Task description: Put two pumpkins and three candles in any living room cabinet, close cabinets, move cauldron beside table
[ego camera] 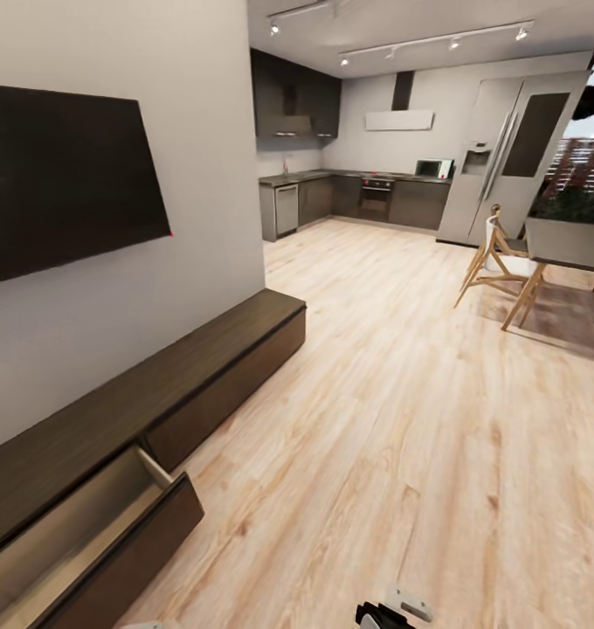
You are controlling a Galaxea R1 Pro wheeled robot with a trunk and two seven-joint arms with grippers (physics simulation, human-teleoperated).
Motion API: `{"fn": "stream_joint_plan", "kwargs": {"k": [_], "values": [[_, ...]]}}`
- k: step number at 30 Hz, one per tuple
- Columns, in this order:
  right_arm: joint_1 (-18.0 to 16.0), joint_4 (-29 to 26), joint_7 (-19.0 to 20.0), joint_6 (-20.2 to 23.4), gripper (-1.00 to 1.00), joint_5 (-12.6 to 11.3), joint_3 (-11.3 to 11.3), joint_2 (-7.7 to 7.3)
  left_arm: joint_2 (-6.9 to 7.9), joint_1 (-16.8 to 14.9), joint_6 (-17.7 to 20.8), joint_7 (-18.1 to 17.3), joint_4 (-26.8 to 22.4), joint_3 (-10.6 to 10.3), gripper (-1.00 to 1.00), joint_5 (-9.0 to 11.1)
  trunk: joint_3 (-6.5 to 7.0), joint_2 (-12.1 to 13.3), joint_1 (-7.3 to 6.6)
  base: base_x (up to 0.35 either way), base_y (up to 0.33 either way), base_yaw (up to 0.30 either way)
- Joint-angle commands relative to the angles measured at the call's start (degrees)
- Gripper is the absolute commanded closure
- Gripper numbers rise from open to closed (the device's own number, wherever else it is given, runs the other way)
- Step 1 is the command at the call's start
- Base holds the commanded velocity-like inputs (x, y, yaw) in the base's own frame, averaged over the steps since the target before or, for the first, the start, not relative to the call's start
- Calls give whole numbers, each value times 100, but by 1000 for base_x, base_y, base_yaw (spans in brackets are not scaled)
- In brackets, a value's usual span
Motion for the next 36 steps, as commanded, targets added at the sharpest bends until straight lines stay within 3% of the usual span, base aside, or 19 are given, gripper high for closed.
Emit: {"fn": "stream_joint_plan", "kwargs": {"k": [1, 36], "values": [[0, -2, 0, 0, -100, 0, 0, -1, -4, 2, 0, 0, -2, 0, -100, 0, 3, 0, 0, 0, 0, -280], [0, 5, 0, 0, -100, 0, 0, -2, -9, 2, 0, 0, -5, 0, -100, -8, 28, 0, 0, 0, 0, -280]]}}
